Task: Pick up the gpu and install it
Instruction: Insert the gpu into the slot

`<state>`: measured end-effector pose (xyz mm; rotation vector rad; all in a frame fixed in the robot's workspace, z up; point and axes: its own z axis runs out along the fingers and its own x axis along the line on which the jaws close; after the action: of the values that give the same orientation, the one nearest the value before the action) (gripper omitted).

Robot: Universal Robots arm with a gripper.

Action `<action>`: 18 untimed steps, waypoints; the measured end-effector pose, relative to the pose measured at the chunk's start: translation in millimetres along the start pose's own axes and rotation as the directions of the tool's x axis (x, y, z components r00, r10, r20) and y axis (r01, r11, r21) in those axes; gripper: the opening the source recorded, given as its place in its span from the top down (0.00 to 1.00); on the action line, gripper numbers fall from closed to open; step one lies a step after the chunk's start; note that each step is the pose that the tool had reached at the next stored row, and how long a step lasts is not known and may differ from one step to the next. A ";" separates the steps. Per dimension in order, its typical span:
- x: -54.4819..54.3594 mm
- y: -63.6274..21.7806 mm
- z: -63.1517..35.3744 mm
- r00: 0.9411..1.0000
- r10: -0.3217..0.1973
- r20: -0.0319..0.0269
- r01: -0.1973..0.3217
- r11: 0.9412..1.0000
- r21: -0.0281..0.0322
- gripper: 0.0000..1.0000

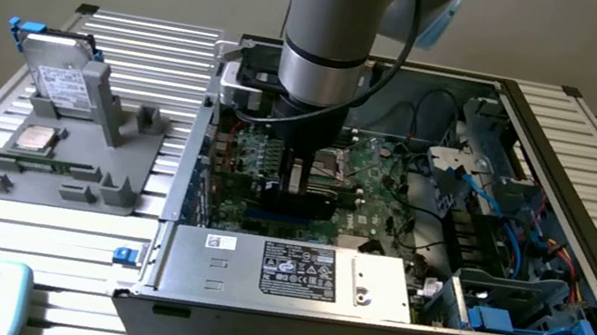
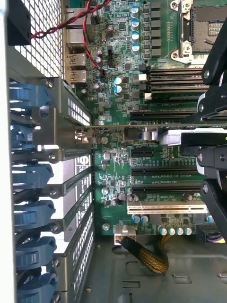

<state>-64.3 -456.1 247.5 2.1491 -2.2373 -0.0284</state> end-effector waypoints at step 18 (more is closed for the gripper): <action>0.0 0.6 0.6 1.000 0.000 0.000 0.000 1.000 0.000 0.73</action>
<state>-64.9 -456.1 246.8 2.1494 -2.2368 -0.0281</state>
